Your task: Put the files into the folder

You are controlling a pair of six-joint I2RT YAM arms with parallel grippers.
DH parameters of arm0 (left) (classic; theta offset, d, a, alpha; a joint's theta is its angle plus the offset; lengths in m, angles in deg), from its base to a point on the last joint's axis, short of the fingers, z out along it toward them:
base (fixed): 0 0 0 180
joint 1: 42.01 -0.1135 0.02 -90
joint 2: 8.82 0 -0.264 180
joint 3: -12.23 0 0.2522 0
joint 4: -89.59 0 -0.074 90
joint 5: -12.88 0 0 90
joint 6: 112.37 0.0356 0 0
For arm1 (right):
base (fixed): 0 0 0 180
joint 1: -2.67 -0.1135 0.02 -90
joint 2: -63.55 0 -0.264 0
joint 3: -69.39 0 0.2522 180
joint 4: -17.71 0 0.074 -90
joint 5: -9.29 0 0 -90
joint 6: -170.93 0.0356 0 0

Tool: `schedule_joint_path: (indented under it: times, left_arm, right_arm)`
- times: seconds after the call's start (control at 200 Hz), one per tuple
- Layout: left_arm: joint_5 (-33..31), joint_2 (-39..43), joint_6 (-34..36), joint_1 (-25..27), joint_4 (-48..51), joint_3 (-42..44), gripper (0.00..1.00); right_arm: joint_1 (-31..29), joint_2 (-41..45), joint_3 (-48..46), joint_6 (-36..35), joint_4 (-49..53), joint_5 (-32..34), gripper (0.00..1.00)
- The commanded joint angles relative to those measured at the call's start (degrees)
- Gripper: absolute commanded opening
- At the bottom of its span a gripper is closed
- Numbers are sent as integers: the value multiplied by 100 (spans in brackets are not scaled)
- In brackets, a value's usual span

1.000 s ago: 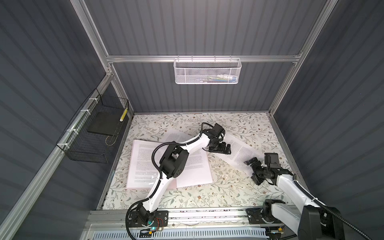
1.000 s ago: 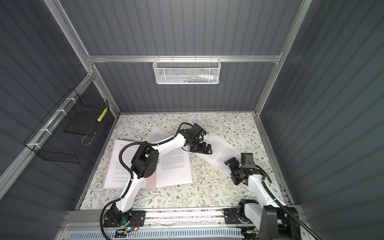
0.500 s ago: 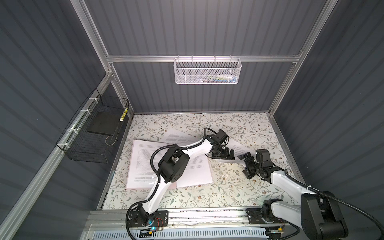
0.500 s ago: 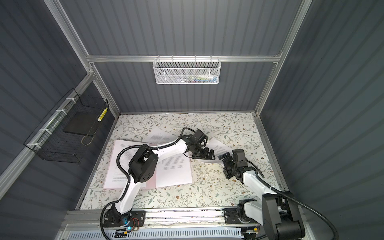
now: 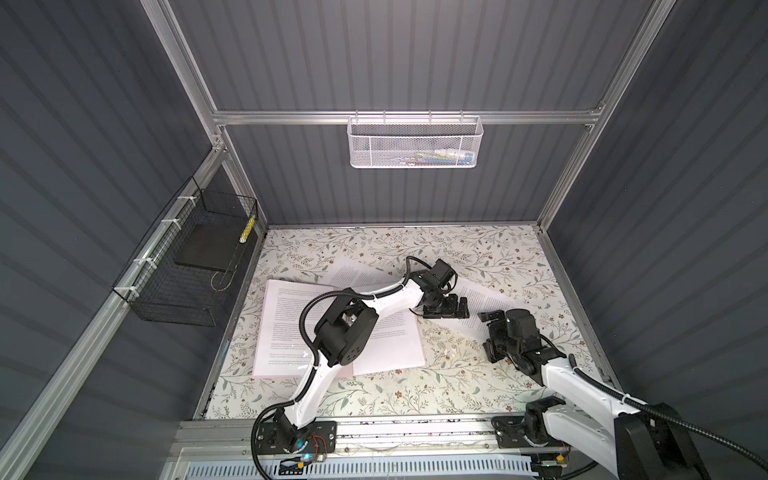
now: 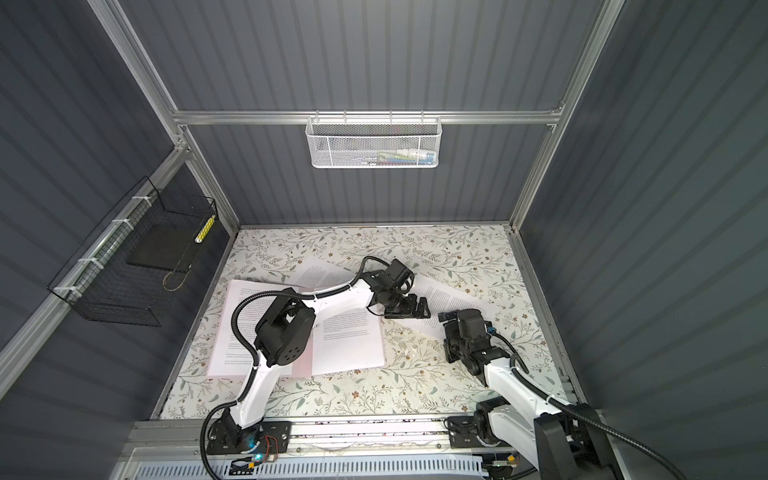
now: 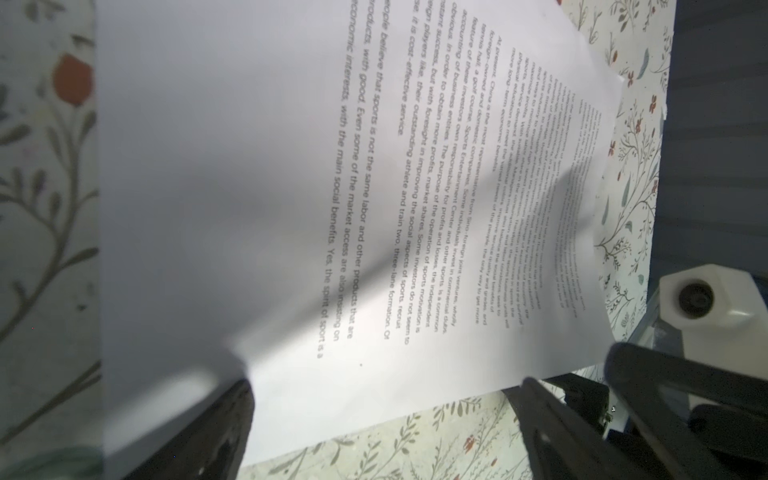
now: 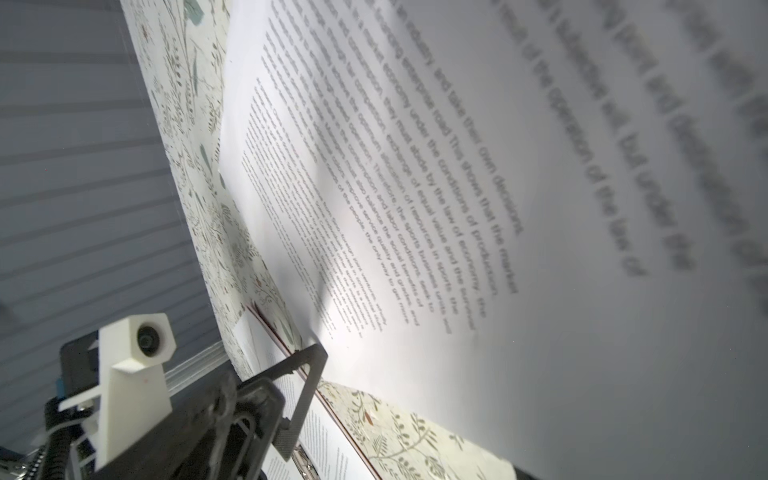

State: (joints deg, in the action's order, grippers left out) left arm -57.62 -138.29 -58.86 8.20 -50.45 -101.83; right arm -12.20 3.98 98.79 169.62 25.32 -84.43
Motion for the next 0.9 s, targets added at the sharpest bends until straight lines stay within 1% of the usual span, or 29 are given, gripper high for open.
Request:
schedule_joint_path:
  times: [0.0,0.105,0.14,0.32,0.345,0.435,0.53,0.625,0.71,0.82,0.895]
  left_arm:
    - [-121,-414,-188,32,563,461,100]
    - [-102,-349,-198,26,505,551,100]
    - [-105,-327,-204,32,483,587,100]
    - [-105,-224,-249,31,384,694,100]
    - [60,-215,-263,30,364,710,100]
    - [107,-184,-305,30,334,739,100]
    - [157,-144,-319,26,308,747,100]
    - [189,-85,-336,26,305,735,100]
    - [229,-14,-345,36,307,708,100]
    - [341,79,-275,25,428,509,100]
    - [410,207,-161,-6,529,243,100]
  right_arm:
    - [-116,-251,-70,274,-217,413,99]
    - [-130,-417,-178,337,-572,527,94]
    - [-130,-633,-221,351,-709,550,93]
    - [-194,-986,-177,416,-1016,633,75]
    - [-213,-1038,-175,437,-1057,662,70]
    - [-268,-1268,-171,513,-1303,695,63]
    - [-292,-1571,-139,588,-1525,733,51]
    - [-305,-1869,-166,668,-1916,685,31]
    - [-305,-2042,-140,686,-2091,668,21]
    - [-297,-2059,-90,374,-2209,545,0]
    - [-295,-1829,26,-68,-1985,465,0]
